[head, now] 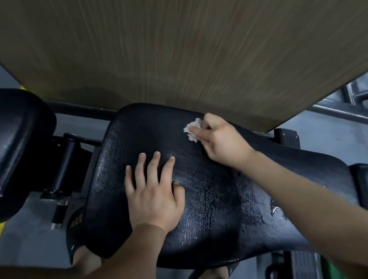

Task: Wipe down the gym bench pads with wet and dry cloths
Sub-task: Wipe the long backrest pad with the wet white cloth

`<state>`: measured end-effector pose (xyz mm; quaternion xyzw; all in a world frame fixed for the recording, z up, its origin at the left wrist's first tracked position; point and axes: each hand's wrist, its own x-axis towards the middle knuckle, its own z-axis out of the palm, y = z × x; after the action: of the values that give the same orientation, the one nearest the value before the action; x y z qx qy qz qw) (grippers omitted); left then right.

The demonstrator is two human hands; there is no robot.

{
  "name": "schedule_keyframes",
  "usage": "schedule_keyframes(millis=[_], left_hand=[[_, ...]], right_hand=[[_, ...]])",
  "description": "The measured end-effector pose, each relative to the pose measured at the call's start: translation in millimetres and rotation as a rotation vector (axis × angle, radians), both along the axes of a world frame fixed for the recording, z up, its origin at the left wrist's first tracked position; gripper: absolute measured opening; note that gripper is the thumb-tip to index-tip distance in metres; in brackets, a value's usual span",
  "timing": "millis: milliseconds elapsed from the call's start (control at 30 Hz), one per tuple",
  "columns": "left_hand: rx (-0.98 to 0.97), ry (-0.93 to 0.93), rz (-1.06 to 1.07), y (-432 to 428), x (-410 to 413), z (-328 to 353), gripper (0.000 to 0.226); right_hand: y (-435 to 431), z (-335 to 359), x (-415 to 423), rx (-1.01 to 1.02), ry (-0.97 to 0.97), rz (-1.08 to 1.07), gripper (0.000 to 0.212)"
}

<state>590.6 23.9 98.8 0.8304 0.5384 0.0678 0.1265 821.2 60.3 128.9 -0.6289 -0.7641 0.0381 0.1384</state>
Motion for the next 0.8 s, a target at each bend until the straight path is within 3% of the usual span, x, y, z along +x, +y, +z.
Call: schedule_keyframes(millis=[200,333,467,667,800], left_hand=[[-0.008,-0.003,0.007,1,0,0,0.061],[-0.001,-0.002,0.009,-1,1,1,0.061],[0.001,-0.007,0.014,-1,1,1,0.06],[0.004,-0.017,0.019,-1,1,0,0.061],[0.016,-0.021,0.013,-1,1,-1,0.061]], right_hand=[[-17,-10,4,0.061,-0.02,-0.225,0.033],[22,-11,-38,0.059,0.013,-0.161,0.023],[12,-7,-6,0.029,-0.07,-0.122,0.021],[-3,-12,-6,0.07,-0.077,-0.396,0.027],[52,-19,-61,0.046,0.042,-0.255,0.024]])
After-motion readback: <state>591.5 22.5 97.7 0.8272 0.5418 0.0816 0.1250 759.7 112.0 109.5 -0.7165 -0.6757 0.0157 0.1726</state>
